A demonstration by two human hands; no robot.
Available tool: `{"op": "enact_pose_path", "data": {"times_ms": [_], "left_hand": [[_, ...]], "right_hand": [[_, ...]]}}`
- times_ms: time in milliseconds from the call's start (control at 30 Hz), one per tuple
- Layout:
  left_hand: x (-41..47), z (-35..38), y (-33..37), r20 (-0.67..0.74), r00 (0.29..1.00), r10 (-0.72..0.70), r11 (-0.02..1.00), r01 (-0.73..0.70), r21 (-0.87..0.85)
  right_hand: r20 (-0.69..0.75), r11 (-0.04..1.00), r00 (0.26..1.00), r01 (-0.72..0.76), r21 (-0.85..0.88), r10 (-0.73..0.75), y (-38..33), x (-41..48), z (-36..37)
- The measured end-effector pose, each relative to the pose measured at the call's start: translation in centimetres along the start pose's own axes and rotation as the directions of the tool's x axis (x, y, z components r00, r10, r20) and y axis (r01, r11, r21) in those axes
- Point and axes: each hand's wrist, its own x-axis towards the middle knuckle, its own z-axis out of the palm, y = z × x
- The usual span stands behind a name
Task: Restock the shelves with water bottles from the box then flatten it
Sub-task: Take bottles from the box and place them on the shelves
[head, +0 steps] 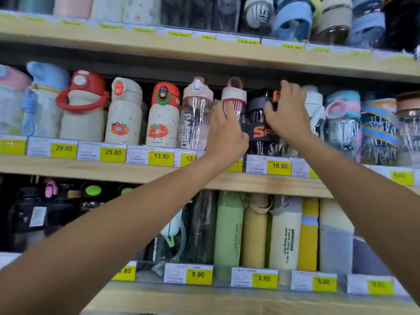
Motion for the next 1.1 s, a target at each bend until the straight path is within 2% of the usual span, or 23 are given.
{"op": "enact_pose_path", "data": {"times_ms": [200,367,500,600,833,1100], "left_hand": [[-0.6,1.5,0.5,-0.058,0.993,-0.103,0.993,0.106,0.054],[-0.9,1.5,0.7,-0.137,0.987,-0.088,0.981,0.109,0.16],[-1.0,1.8,1.1,-0.206,0.978,-0.034,0.952,0.094,0.291],[-1.3,2.0,1.1,-0.194,0.981,-0.026,0.943,0.089,0.32],[-1.6,2.1,1.4,-0.133,0.99,-0.054,0.964,0.087,0.253],[-1.6,2.2,1.5,-0.172,0.983,-0.069,0.956,0.114,0.27]], "right_hand": [[0.08,0.995,0.992,0.093,0.039,-0.096,1.3,0.9,0.8],[0.026,0.994,0.995,0.093,0.057,-0.095,1.1,0.7,1.0],[0.01,0.988,1.0,0.02,0.156,-0.022,0.5,0.5,1.3],[0.008,0.976,1.0,0.013,0.217,-0.015,0.4,0.5,1.4],[0.052,0.946,0.998,0.023,0.323,-0.042,0.6,0.1,1.5],[-0.026,0.949,0.999,-0.025,0.315,0.036,0.7,-0.3,1.9]]}}
